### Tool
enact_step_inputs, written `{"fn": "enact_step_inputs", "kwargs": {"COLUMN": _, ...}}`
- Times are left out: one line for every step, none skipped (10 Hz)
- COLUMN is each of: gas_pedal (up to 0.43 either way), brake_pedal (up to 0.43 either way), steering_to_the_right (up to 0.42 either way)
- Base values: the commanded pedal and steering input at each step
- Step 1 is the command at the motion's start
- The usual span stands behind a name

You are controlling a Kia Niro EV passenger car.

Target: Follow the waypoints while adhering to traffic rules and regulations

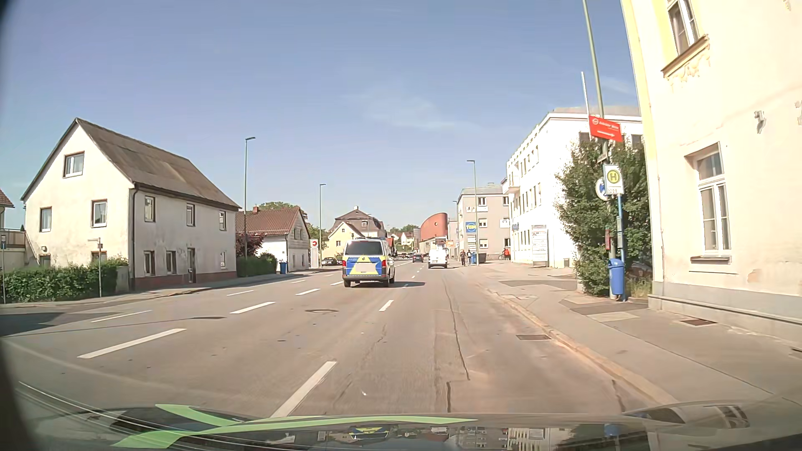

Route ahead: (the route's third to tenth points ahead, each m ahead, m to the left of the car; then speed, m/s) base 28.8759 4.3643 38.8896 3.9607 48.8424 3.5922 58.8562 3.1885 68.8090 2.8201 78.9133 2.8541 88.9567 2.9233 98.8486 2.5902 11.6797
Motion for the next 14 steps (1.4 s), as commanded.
{"fn": "enact_step_inputs", "kwargs": {"gas_pedal": 0.067, "brake_pedal": 0.0, "steering_to_the_right": -0.003}}
{"fn": "enact_step_inputs", "kwargs": {"gas_pedal": 0.067, "brake_pedal": 0.0, "steering_to_the_right": -0.002}}
{"fn": "enact_step_inputs", "kwargs": {"gas_pedal": 0.067, "brake_pedal": 0.0, "steering_to_the_right": 0.0}}
{"fn": "enact_step_inputs", "kwargs": {"gas_pedal": 0.067, "brake_pedal": 0.0, "steering_to_the_right": 0.001}}
{"fn": "enact_step_inputs", "kwargs": {"gas_pedal": 0.067, "brake_pedal": 0.0, "steering_to_the_right": 0.001}}
{"fn": "enact_step_inputs", "kwargs": {"gas_pedal": 0.067, "brake_pedal": 0.0, "steering_to_the_right": 0.001}}
{"fn": "enact_step_inputs", "kwargs": {"gas_pedal": 0.067, "brake_pedal": 0.0, "steering_to_the_right": 0.001}}
{"fn": "enact_step_inputs", "kwargs": {"gas_pedal": 0.067, "brake_pedal": 0.0, "steering_to_the_right": 0.001}}
{"fn": "enact_step_inputs", "kwargs": {"gas_pedal": 0.067, "brake_pedal": 0.0, "steering_to_the_right": 0.001}}
{"fn": "enact_step_inputs", "kwargs": {"gas_pedal": 0.067, "brake_pedal": 0.0, "steering_to_the_right": 0.001}}
{"fn": "enact_step_inputs", "kwargs": {"gas_pedal": 0.067, "brake_pedal": 0.0, "steering_to_the_right": 0.001}}
{"fn": "enact_step_inputs", "kwargs": {"gas_pedal": 0.067, "brake_pedal": 0.0, "steering_to_the_right": 0.001}}
{"fn": "enact_step_inputs", "kwargs": {"gas_pedal": 0.067, "brake_pedal": 0.0, "steering_to_the_right": 0.001}}
{"fn": "enact_step_inputs", "kwargs": {"gas_pedal": 0.067, "brake_pedal": 0.0, "steering_to_the_right": 0.001}}
